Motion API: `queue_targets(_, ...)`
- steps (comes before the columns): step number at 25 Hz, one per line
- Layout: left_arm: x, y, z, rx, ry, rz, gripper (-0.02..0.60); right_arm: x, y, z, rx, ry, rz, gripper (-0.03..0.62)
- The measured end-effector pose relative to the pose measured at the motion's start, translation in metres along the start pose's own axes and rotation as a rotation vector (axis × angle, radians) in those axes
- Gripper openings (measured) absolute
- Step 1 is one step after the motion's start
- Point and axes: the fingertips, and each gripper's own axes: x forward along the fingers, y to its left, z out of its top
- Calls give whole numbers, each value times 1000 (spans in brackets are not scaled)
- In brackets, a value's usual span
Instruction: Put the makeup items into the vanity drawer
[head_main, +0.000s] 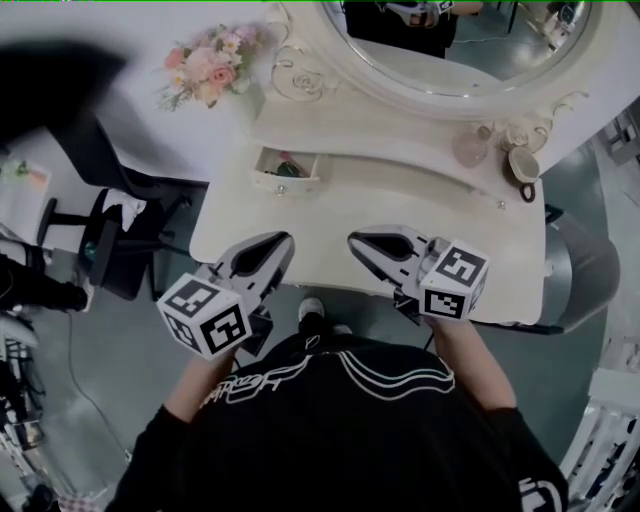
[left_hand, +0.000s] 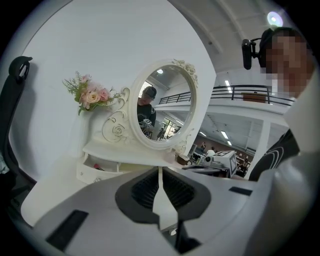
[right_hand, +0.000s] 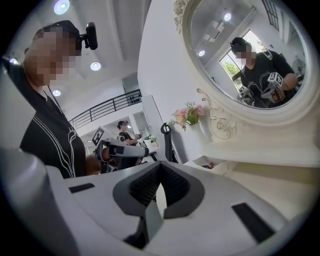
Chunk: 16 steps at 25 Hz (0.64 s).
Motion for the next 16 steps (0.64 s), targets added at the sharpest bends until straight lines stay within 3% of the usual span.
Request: queue_targets(16,-2,-27,-17,12,-21,-4,43,-28,11,-6,-29,-7,-32,25)
